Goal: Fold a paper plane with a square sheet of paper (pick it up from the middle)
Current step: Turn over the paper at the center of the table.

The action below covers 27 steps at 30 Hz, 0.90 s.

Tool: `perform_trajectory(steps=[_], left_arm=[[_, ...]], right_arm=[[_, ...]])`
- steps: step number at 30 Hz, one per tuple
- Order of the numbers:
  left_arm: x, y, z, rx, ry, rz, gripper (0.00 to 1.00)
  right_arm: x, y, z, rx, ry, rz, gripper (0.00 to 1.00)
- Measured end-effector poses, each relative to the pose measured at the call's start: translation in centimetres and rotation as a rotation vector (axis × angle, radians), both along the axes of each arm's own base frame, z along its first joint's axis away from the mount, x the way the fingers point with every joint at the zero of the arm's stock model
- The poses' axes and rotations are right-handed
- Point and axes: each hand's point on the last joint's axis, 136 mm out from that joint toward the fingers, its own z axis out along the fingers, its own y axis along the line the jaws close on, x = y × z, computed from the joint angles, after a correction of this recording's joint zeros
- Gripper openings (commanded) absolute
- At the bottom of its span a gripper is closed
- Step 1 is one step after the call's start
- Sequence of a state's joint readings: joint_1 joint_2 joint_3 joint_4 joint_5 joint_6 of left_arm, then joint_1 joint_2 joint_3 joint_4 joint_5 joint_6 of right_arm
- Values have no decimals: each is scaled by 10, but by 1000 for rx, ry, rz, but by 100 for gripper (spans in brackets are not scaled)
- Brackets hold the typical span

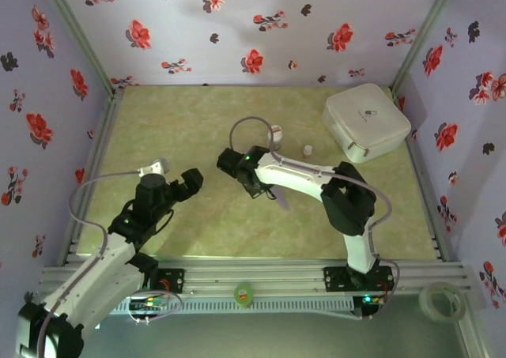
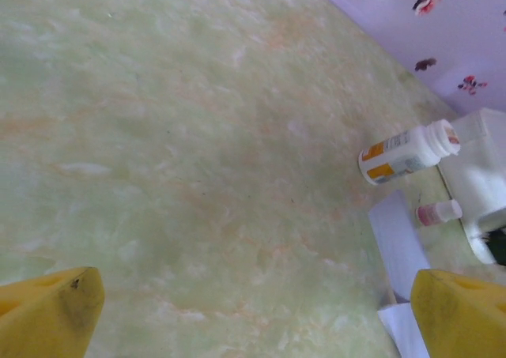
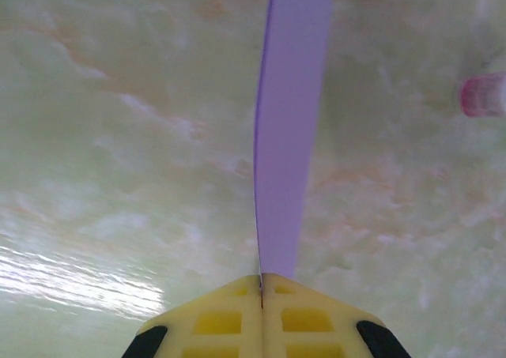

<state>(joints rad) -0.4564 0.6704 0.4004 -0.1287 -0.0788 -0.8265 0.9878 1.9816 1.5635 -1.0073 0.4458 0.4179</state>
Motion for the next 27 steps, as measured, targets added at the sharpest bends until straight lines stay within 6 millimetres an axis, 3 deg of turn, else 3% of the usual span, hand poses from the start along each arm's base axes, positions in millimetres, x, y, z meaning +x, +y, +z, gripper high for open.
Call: perform_trajectory(steps=[6, 10, 15, 18, 23, 27], left_arm=[[-13, 19, 12, -79, -79, 59, 100], [-17, 21, 15, -117, -96, 65, 100], [-17, 11, -1, -103, -26, 20, 100], [-15, 7, -13, -52, 60, -7, 100], [-7, -2, -14, 1, 132, -50, 96], [-7, -13, -18, 8, 156, -116, 88]], right_arm=[[-3, 36, -19, 86, 86, 12, 7], [-2, 60, -22, 175, 123, 8, 10], [-2, 87, -25, 300, 176, -6, 14], [-4, 100, -31, 409, 228, -26, 22], [-5, 93, -36, 603, 311, -113, 32], [3, 74, -2, 761, 279, -164, 33]])
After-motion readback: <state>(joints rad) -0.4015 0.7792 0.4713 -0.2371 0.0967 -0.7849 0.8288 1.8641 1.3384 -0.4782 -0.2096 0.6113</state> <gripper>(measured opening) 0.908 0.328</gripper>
